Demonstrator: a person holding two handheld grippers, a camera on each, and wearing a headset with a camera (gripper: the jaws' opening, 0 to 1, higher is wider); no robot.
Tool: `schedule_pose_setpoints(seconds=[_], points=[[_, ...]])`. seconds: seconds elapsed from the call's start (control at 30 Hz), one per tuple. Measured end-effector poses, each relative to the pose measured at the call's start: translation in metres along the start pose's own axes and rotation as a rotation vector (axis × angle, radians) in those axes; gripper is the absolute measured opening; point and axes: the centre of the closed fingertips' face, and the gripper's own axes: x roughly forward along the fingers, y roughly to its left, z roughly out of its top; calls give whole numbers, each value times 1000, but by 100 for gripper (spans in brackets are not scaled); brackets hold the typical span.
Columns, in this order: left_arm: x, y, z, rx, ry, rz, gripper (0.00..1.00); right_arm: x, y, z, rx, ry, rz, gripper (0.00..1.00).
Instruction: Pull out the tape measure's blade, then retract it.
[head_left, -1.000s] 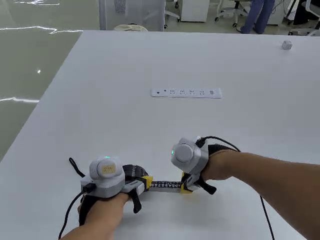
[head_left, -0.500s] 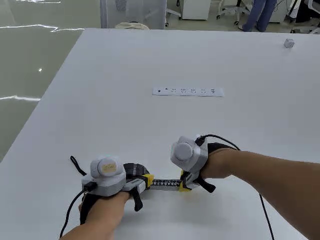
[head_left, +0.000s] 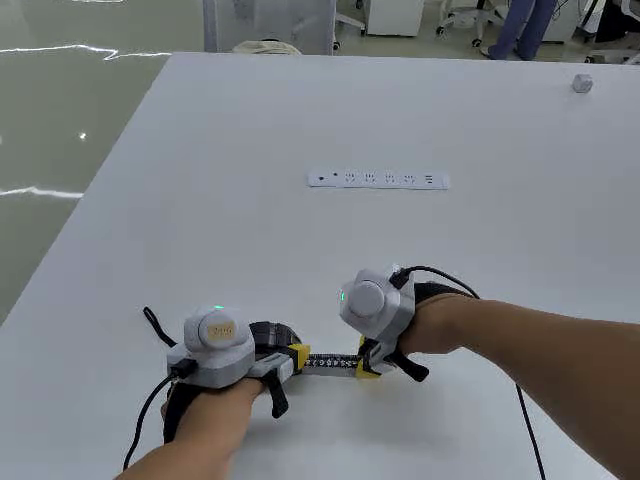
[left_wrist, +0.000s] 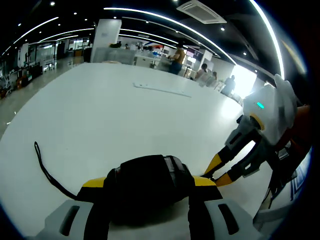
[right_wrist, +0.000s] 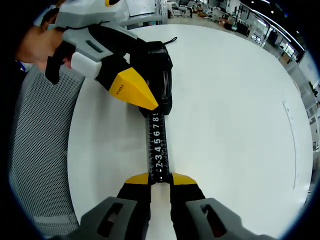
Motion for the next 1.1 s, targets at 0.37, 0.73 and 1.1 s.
schedule_pose_setpoints(seconds=[0.37,0.73,1.1], points=[[0,0,0,-4,1,-1,60,3,1,8,-3,-7,-1,13],[0,0,0,-6,0,-3,60,5,2,17,-8,-20,0,13],[-1,-1,-1,-9,-1,-4,60,7,2,24,-13,-22,-1,13]])
